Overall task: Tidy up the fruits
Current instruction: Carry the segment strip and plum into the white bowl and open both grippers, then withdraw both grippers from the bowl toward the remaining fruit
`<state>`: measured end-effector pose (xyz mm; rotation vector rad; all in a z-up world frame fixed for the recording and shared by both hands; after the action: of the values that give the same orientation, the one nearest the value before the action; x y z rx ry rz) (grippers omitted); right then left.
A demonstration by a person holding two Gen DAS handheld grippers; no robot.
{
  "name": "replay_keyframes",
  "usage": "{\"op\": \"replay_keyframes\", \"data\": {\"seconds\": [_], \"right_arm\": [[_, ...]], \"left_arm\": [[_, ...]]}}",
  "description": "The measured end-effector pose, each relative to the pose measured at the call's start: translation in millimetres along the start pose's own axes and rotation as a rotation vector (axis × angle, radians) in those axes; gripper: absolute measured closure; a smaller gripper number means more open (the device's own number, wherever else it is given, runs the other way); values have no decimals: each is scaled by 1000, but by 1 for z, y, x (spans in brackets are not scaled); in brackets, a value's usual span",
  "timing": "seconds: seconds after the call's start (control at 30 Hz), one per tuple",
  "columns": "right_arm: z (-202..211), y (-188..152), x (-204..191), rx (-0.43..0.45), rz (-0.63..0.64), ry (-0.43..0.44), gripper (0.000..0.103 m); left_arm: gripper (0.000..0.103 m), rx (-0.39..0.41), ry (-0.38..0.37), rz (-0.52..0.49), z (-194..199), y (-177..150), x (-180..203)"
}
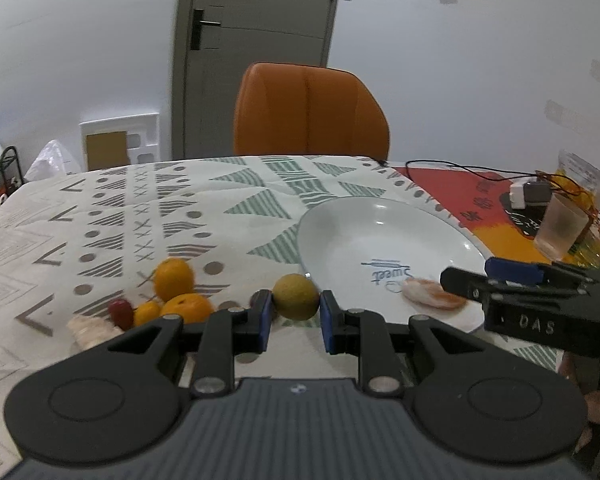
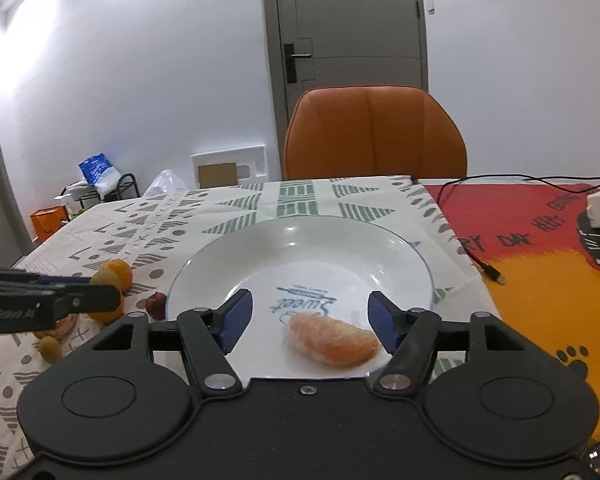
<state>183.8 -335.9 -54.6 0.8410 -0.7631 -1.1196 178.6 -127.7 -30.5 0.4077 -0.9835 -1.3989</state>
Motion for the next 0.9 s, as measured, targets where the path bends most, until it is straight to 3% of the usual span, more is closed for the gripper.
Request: {"op": "replay_keyframes", "data": {"seconds": [0.17, 0.47, 0.73, 0.9], "right_arm": [[14, -9, 9, 0, -71, 23, 39], [30, -14, 10, 14, -67, -1, 39], [29, -18, 10, 7, -86, 0, 39], [28, -15, 0, 14, -77, 22, 36]], "left_arm": [[80, -6, -23, -23, -10, 4, 12], [80, -29, -75, -71, -23, 6, 40], [79, -27, -45, -77, -20, 8, 37], [62, -21, 0, -50, -12, 8, 20]]}}
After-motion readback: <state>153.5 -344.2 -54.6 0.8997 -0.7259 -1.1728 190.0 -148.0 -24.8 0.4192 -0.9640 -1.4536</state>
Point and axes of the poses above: each gripper's, at about its wrist camera, not at the fingertips, and z roughly against the way its jaws point, x to its right, y to its top, the point moved 2 cm from there along -z, roughly the way its jaws point, and after that the axes turned 15 degrees about z, right-handed, at the moved point
